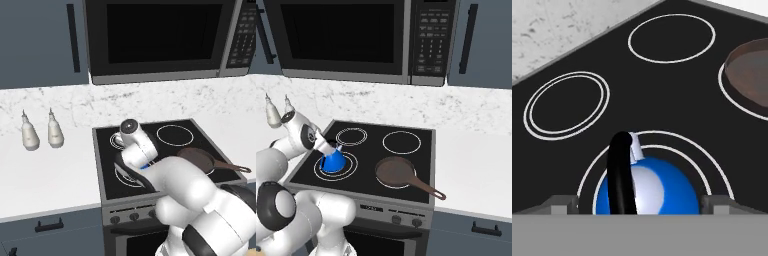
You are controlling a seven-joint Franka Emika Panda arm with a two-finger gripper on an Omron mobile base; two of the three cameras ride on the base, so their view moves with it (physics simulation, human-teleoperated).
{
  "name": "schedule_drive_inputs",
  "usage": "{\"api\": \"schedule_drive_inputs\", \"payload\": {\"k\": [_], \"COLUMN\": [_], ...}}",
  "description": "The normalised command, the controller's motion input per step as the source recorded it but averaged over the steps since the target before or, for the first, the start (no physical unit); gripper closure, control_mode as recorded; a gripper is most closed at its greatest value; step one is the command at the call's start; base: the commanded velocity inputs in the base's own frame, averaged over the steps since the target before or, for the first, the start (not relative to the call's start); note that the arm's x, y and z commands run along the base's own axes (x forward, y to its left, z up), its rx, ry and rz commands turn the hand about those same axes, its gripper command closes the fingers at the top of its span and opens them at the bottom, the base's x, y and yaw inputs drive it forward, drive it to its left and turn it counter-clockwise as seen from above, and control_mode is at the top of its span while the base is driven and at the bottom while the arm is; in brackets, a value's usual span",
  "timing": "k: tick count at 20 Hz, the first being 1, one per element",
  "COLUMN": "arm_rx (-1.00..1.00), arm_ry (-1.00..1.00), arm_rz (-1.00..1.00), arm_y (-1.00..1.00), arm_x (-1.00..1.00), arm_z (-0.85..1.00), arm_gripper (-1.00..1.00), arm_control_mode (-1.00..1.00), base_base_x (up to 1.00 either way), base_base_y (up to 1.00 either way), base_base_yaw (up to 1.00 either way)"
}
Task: Pick the kettle from the counter and place it on a stove burner. Then turn the burner on.
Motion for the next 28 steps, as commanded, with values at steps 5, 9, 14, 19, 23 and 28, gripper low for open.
{"api": "schedule_drive_inputs", "payload": {"k": [5,9,14,19,23,28], "arm_rx": [0.0,0.0,0.0,-0.03,-0.18,-0.3], "arm_ry": [0.05,0.04,-0.01,-0.08,-0.08,-0.03], "arm_rz": [0.05,0.1,0.14,0.19,0.27,0.34], "arm_y": [0.01,0.0,0.03,0.25,0.6,0.98], "arm_x": [-0.31,-0.69,-0.99,-1.0,-1.0,-0.95], "arm_z": [0.19,0.01,0.0,0.01,-0.22,-0.61], "arm_gripper": [-1.0,-1.0,-1.0,-1.0,-1.0,-1.0], "arm_control_mode": [-1.0,-1.0,-1.0,-1.0,-1.0,-1.0], "base_base_x": [0.0,0.0,0.0,0.0,0.0,0.0], "base_base_y": [0.0,0.0,0.0,0.0,0.0,0.0], "base_base_yaw": [0.0,0.0,0.0,0.0,0.0,0.0]}}
